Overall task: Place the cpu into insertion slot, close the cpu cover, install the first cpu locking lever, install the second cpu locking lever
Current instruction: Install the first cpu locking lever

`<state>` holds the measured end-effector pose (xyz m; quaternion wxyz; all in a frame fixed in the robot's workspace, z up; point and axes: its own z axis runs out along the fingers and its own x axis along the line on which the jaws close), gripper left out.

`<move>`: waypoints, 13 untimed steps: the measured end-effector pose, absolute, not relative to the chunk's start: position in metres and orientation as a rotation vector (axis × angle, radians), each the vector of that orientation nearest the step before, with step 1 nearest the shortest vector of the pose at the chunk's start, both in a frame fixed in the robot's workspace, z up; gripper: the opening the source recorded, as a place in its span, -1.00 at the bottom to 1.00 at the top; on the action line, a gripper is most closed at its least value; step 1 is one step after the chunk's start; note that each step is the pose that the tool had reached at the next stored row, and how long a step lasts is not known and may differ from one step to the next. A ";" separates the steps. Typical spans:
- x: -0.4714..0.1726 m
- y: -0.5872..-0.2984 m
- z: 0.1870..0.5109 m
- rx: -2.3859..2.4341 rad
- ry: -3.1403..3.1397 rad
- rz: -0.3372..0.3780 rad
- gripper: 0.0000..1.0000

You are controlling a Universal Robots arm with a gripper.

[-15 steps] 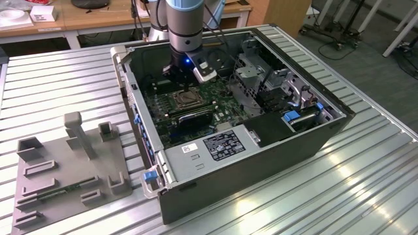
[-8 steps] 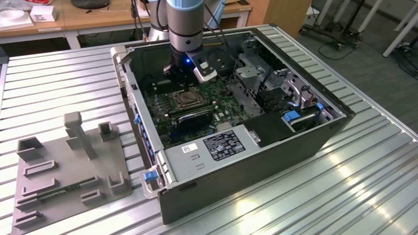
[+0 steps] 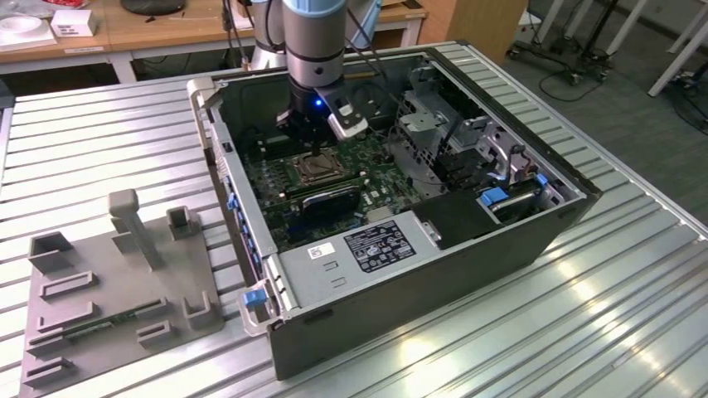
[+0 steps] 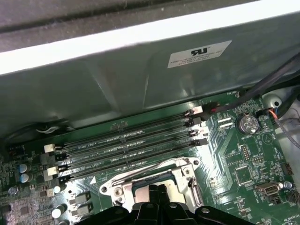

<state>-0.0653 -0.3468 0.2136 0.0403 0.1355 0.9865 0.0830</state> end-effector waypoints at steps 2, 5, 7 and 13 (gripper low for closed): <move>-0.065 -0.347 0.214 0.413 3.031 0.236 -0.79; -0.065 -0.347 0.213 0.406 3.048 0.203 -0.79; -0.064 -0.347 0.213 0.392 3.053 0.201 -0.79; -0.064 -0.347 0.213 0.260 3.072 0.204 -0.79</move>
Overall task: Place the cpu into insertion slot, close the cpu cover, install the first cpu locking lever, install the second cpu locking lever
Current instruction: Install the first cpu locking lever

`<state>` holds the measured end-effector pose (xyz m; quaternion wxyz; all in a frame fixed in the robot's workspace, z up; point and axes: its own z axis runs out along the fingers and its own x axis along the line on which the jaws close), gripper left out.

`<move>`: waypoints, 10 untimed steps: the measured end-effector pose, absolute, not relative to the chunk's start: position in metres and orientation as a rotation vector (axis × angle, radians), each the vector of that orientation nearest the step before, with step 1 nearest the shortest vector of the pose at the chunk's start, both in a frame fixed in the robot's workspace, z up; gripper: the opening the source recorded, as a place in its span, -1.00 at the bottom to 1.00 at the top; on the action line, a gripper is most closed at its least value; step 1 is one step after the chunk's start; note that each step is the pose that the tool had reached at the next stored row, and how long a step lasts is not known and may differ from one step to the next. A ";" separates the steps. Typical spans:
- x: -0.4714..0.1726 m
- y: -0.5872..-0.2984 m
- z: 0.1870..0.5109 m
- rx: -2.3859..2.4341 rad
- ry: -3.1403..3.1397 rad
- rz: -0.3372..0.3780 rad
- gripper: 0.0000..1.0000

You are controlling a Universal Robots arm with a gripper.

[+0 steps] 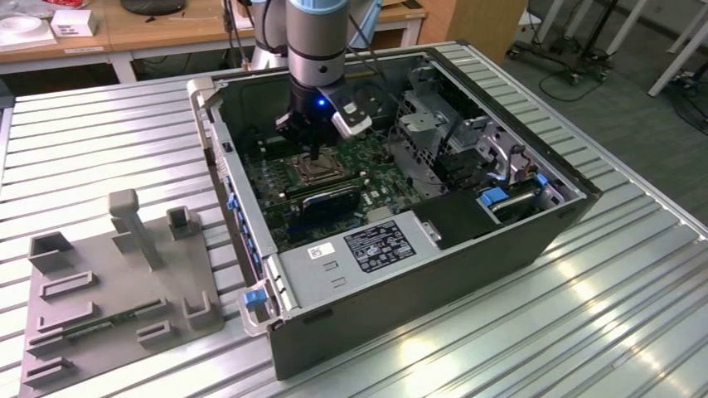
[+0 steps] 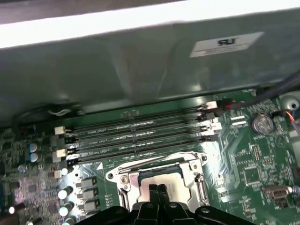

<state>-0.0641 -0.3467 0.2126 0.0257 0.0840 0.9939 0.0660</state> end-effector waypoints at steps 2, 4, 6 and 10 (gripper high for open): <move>-0.064 -0.347 0.212 0.226 3.081 0.195 -0.79; -0.064 -0.347 0.212 0.197 3.090 0.182 -0.79; -0.064 -0.347 0.212 0.166 3.098 0.172 -0.79; -0.064 -0.347 0.212 0.120 3.106 0.160 -0.79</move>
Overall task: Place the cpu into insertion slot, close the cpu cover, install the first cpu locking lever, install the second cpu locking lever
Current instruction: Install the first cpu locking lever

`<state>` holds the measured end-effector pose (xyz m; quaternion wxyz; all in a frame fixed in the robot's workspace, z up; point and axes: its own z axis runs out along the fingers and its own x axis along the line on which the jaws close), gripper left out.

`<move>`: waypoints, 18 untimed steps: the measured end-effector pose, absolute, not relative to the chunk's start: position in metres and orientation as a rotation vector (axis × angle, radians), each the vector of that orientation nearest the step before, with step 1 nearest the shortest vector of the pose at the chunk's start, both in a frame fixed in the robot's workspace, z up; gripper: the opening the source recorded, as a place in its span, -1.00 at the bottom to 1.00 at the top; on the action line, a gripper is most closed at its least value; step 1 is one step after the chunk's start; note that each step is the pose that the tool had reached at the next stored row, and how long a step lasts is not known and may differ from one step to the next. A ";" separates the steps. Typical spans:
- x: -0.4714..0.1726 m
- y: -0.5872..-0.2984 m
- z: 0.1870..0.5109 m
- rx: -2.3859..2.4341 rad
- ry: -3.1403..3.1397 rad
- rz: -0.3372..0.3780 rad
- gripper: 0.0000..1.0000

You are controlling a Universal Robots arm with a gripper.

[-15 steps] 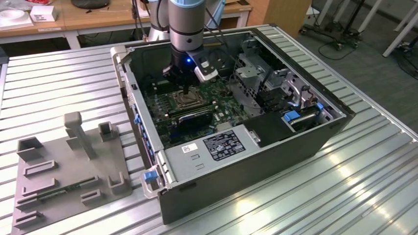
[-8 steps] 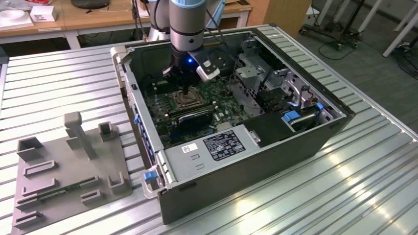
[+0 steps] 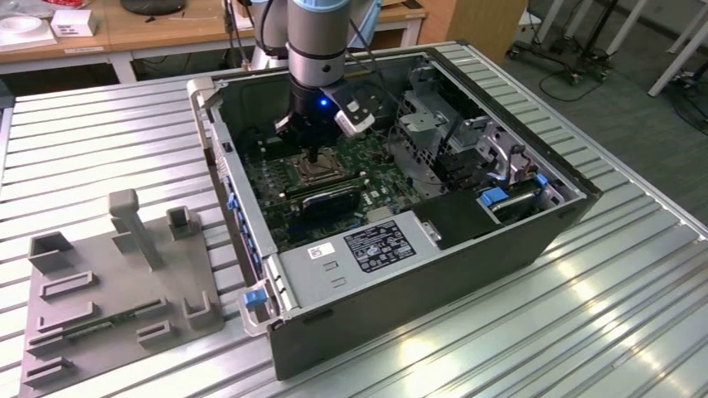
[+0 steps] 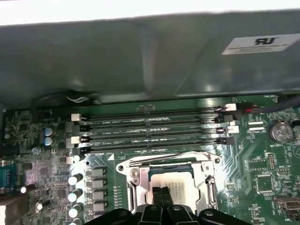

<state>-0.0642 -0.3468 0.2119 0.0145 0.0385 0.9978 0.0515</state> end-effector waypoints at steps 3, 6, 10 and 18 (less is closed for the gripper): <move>-0.064 -0.347 0.212 0.097 3.106 0.160 -0.79; -0.064 -0.347 0.211 0.054 3.096 0.161 -0.79; -0.064 -0.347 0.211 -0.002 3.077 0.162 -0.79; -0.064 -0.347 0.211 -0.031 3.079 0.157 -0.79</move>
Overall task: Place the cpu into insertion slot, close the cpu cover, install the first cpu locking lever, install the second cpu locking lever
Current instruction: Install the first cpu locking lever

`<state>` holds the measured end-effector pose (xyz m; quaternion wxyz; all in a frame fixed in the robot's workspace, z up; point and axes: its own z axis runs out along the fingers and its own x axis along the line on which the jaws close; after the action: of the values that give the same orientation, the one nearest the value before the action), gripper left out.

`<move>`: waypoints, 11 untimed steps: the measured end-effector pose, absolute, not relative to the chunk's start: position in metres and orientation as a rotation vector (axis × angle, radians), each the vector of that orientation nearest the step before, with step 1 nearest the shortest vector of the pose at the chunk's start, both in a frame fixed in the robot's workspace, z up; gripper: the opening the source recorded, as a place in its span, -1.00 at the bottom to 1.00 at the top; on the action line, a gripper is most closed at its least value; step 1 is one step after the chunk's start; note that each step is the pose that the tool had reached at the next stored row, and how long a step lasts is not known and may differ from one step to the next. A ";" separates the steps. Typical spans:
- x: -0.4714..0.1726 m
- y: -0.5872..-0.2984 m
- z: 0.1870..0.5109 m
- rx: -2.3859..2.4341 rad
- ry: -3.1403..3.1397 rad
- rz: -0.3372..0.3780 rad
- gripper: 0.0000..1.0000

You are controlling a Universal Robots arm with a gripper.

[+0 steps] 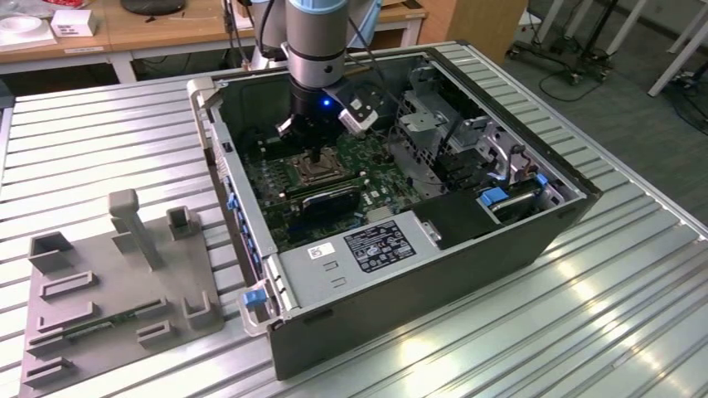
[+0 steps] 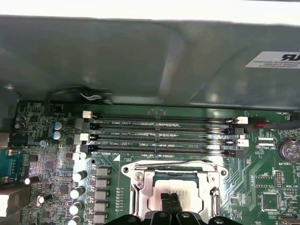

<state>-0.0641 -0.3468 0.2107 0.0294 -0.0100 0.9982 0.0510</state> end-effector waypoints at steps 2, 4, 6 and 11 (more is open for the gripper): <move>-0.064 -0.347 0.211 -0.031 3.079 0.157 -0.79; -0.064 -0.347 0.211 -0.031 3.079 0.156 -0.79; -0.064 -0.347 0.211 -0.031 3.081 0.130 -0.79; -0.064 -0.347 0.211 -0.032 3.083 0.106 -0.79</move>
<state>-0.0641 -0.3468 0.2107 0.0284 -0.0104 0.9989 0.0345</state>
